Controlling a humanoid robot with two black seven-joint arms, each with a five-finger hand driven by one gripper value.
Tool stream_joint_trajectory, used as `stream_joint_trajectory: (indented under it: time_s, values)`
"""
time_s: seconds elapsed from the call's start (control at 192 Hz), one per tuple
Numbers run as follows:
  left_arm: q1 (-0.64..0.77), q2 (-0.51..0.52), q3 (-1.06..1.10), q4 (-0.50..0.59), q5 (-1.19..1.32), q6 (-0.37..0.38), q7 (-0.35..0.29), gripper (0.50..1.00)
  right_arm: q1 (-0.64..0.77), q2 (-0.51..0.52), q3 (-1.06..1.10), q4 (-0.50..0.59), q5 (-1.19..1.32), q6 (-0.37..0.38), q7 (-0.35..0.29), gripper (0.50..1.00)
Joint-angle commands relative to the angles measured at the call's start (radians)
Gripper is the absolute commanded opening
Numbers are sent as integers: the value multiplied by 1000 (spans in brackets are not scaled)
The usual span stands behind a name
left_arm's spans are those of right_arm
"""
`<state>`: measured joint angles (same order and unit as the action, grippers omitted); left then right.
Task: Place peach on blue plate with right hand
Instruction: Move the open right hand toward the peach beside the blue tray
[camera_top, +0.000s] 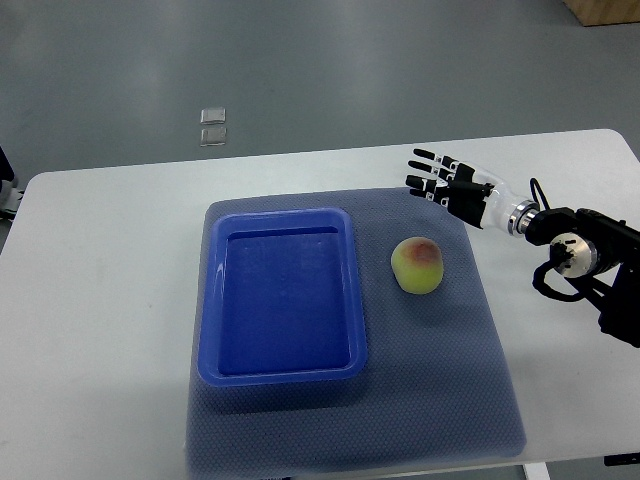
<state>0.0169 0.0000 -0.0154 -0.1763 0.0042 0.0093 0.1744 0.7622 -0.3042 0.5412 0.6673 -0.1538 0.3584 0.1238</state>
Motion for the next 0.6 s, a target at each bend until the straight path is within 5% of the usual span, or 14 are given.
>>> stream_joint_trajectory:
  time_s: [0.0, 0.219, 0.365, 0.594]
  values:
    - [0, 0, 0, 0, 0, 1, 0, 1000, 0, 1, 5, 0, -16, -13, 11, 932]
    - [0, 0, 0, 0, 0, 6, 7, 1000, 2, 1, 5, 6, -18, 1, 11, 930]
    - [0, 0, 0, 1, 0, 8, 14, 1000, 22, -13, -9, 6, -119, 134, 10, 930]
    - [0, 0, 0, 1, 0, 0, 14, 1000, 58, -59, -7, 18, -326, 225, 11, 930]
